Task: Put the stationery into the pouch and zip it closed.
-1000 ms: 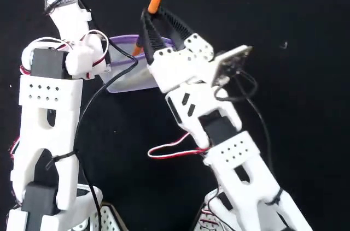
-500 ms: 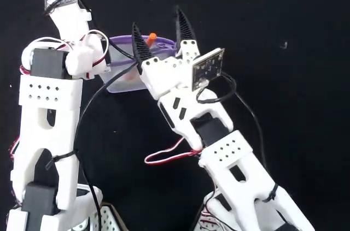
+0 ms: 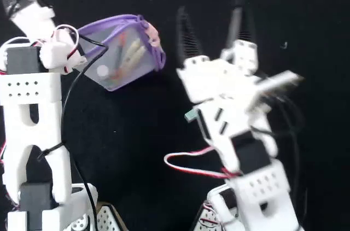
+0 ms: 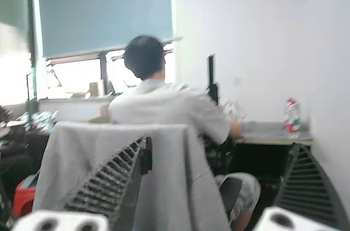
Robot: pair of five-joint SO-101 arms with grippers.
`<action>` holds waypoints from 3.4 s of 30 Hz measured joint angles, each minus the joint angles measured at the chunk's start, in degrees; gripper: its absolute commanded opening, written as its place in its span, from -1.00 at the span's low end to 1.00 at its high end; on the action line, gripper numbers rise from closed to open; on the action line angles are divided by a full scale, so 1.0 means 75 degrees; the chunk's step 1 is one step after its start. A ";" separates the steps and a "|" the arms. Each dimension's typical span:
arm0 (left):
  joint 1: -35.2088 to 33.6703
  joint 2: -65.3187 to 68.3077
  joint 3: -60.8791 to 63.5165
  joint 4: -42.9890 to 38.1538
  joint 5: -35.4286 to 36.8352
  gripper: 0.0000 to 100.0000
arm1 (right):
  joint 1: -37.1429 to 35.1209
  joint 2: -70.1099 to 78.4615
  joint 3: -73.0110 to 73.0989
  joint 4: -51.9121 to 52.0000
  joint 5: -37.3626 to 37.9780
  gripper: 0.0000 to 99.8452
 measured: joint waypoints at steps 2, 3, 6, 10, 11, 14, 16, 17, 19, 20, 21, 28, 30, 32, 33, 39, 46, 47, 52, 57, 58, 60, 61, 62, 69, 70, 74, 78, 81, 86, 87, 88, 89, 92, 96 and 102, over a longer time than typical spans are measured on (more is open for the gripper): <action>-0.0105 -0.0164 0.0012 -0.0012 0.0023 -0.95 | 0.0117 -0.0363 -0.0176 0.0387 0.0000 -0.27; -0.0188 -0.0281 0.0023 -0.0012 0.0012 -0.95 | 0.0152 -0.0445 -0.0223 0.0539 0.0000 -0.27; -0.0563 -0.0633 0.0223 -0.0258 -0.0047 -0.95 | 0.0199 -0.0445 -0.0258 0.0961 0.0000 -0.27; -0.0809 -0.0703 0.0973 -0.0797 -0.0246 -0.95 | 0.0199 -0.0047 -0.0340 0.1700 0.0000 -0.27; -0.0844 -0.0750 0.1102 -0.0926 -0.0258 -0.95 | 0.0199 0.0070 -0.0434 0.1969 0.0023 -0.27; -0.0891 -0.0879 0.1383 -0.1278 -0.0246 -0.95 | 0.0199 0.0410 -0.0656 0.3012 0.0281 -0.27; -0.0891 -0.0903 0.1453 -0.1348 -0.0246 -0.95 | 0.0258 0.0633 -0.0692 0.3751 0.0270 -0.27; -0.0891 -0.0903 0.1453 -0.1360 -0.0246 -0.95 | 0.0363 0.0750 -0.0692 0.4126 0.0141 -0.27; -0.0891 -0.0903 0.1453 -0.1360 -0.0246 -0.95 | 0.0645 0.1020 -0.0692 0.4806 -0.0293 -0.27; -0.0891 -0.0903 0.1453 -0.1360 -0.0281 -0.95 | 0.0809 0.1172 -0.0692 0.5099 -0.0516 -0.27; -0.0891 -0.0903 0.1453 -0.1360 -0.0293 -0.95 | 0.0996 0.1348 -0.0692 0.5345 -0.0727 -0.27; -0.0891 -0.0985 0.1629 -0.1418 -0.0316 -0.95 | 0.1664 0.2895 -0.0445 0.5673 -0.1805 -0.27; -0.0891 -0.0985 0.1629 -0.1418 -0.0316 -0.95 | 0.1653 0.3434 -0.0316 0.5673 -0.1969 -0.27; -0.0891 -0.0996 0.1629 -0.1418 -0.0316 -0.95 | 0.1653 0.3938 -0.0270 0.5673 -0.2227 -0.27; -0.0867 -0.0996 0.1629 -0.1418 -0.0316 -0.95 | 0.1653 0.4185 -0.0270 0.5673 -0.2356 -0.27; -0.0563 -0.1067 0.1793 -0.1465 -0.0340 -0.95 | 0.1664 0.5521 -0.0223 0.5462 -0.3048 -0.27; -0.0504 -0.1090 0.1852 -0.1489 -0.0340 -0.95 | 0.1266 0.6904 -0.0316 0.5345 -0.3188 -0.27; -0.0504 -0.1090 0.1852 -0.1489 -0.0340 -0.95 | 0.1196 0.7033 -0.0363 0.5345 -0.3188 -0.27; -0.0504 -0.1090 0.1852 -0.1489 -0.0340 -0.95 | 0.0832 0.7514 -0.0574 0.5345 -0.3188 -0.48; -0.0504 -0.1090 0.1852 -0.1489 -0.0340 -0.95 | 0.0668 0.7900 -0.0797 0.5228 -0.3188 -0.57; -0.0504 -0.1090 0.1852 -0.1489 -0.0340 -0.95 | 0.0656 0.8006 -0.0821 0.5169 -0.3188 -0.57; -0.0504 -0.1090 0.1852 -0.1489 -0.0340 -0.95 | 0.0645 0.8252 -0.0844 0.5005 -0.3188 -0.58; -0.0504 -0.1090 0.1852 -0.1489 -0.0340 -0.95 | 0.0645 0.8404 -0.0844 0.4911 -0.3188 -0.58; -0.0504 -0.1090 0.1852 -0.1489 -0.0340 -0.95 | 0.0645 0.8510 -0.0879 0.4864 -0.3188 -0.58; -0.0504 -0.1090 0.1864 -0.1489 -0.0340 -0.95 | 0.0645 0.9026 -0.1536 0.5310 -0.3188 -0.60; -0.0504 -0.1090 0.1864 -0.1489 -0.0340 -0.95 | 0.0645 0.9073 -0.1606 0.5392 -0.3188 -0.63; -0.0504 -0.1090 0.1864 -0.1489 -0.0340 -0.95 | 0.0692 0.9155 -0.1782 0.5603 -0.3188 -0.90; -0.0504 -0.1090 0.1864 -0.1489 -0.0340 -0.95 | 0.1032 0.9155 -0.1782 0.5603 -0.3188 -0.95; -0.0504 -0.1090 0.1864 -0.1489 -0.0340 -0.95 | 0.1137 0.9155 -0.1782 0.5603 -0.3188 -0.98; -0.0399 -0.1090 0.1864 -0.1489 -0.0340 -0.95 | 0.1172 0.9155 -0.1875 0.5697 -0.2895 -0.98; -0.0281 -0.1090 0.1852 -0.1489 -0.0340 -0.95 | 0.1172 0.9166 -0.1981 0.5802 -0.2684 -0.98; -0.0141 -0.1090 0.1840 -0.1489 -0.0352 -0.95 | 0.1172 0.9166 -0.2098 0.5943 -0.2473 -0.98; 0.0012 -0.1090 0.1840 -0.1489 -0.0352 -0.95 | 0.1172 0.9166 -0.2239 0.6095 -0.2251 -0.98; 0.0574 -0.0996 0.1723 -0.1489 -0.0352 -0.95 | 0.1254 0.9166 -0.2743 0.6623 -0.1688 -0.98; 0.1360 -0.0961 0.1536 -0.1336 -0.0352 -0.95 | 0.1829 0.9166 -0.3692 0.7338 -0.1500 -0.98; 0.2086 -0.0961 0.1090 -0.0926 -0.0340 -0.95 | 0.2813 0.9166 -0.5497 0.8287 -0.1430 -0.98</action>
